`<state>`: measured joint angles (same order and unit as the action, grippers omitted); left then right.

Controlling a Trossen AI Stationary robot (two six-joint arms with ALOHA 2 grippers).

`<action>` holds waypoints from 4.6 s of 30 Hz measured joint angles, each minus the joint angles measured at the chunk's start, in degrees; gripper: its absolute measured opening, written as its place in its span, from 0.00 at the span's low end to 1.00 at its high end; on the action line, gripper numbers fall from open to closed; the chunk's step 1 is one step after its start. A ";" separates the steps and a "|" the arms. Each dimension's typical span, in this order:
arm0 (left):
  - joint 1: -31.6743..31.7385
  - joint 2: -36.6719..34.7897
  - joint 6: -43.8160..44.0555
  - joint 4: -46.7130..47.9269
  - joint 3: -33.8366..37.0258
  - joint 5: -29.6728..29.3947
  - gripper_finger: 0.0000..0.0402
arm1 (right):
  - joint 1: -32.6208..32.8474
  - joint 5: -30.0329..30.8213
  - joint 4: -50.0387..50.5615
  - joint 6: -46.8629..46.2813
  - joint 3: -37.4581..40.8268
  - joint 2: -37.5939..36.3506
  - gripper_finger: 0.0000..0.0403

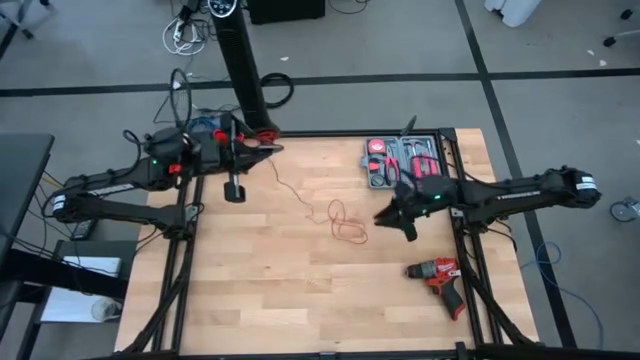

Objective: Coil cords
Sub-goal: Coil the red wire onto the black spool

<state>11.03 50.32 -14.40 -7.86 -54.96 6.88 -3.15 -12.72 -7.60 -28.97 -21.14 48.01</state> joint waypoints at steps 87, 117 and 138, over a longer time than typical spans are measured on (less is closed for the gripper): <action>-2.14 22.87 -3.60 -12.52 -0.02 -8.33 0.00 | -9.50 -6.28 -46.15 24.63 -25.80 46.45 0.29; -2.14 23.30 -3.20 -14.76 0.00 -8.99 0.00 | -8.43 0.71 -45.41 24.25 -25.78 46.49 0.28; -1.73 21.65 4.25 -4.93 0.00 -9.30 0.00 | -11.43 -6.55 -30.92 29.67 -25.76 46.49 0.01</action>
<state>9.29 71.97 -10.15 -12.79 -54.96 -2.42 -14.58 -19.27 -38.52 0.70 -46.89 94.50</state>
